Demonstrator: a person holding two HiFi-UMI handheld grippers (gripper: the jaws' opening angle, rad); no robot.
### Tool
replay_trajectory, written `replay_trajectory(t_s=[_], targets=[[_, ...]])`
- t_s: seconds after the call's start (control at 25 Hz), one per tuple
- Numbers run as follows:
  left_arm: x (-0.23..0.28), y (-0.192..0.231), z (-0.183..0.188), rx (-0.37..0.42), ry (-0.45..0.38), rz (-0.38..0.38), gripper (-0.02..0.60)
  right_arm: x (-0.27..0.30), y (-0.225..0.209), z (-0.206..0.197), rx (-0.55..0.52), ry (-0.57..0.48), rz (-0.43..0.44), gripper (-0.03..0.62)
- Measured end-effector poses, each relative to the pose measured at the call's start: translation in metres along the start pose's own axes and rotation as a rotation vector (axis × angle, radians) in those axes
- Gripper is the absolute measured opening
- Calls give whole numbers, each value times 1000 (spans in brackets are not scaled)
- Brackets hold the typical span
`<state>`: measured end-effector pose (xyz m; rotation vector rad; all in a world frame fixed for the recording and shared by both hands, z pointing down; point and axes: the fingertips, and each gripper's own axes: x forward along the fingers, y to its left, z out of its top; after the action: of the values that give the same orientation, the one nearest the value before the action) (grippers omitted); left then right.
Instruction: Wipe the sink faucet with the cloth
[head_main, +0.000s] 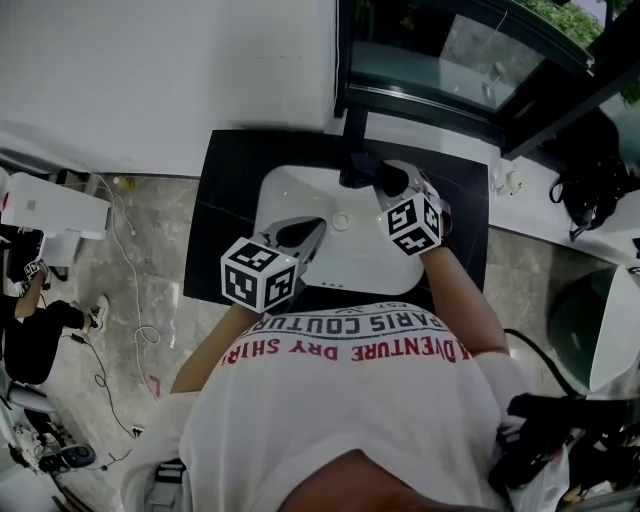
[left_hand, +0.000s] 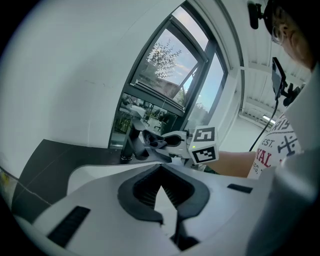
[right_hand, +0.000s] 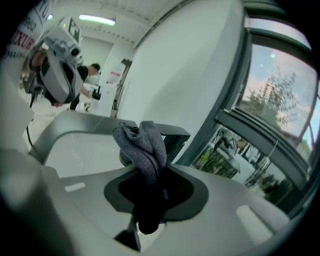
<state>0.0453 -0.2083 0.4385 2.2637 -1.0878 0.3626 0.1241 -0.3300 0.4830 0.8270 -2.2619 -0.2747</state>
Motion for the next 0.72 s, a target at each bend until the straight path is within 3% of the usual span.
replay_trajectory(t_s=[0.2,0.28,0.44,0.72], targets=[[7,-8,-3,-1,10,11,2,-18,8,-13,558,-243,112,80],[10,-11,-4,0,14,17,0,-21,6,-16,718,-323,144,81],[15,-13,-8,-7,24,33,2,-20,14,-11,787,-409,186,81],[20,-14,-14,-17,40,54,2,-6,23,-11,793,-409,212,80]])
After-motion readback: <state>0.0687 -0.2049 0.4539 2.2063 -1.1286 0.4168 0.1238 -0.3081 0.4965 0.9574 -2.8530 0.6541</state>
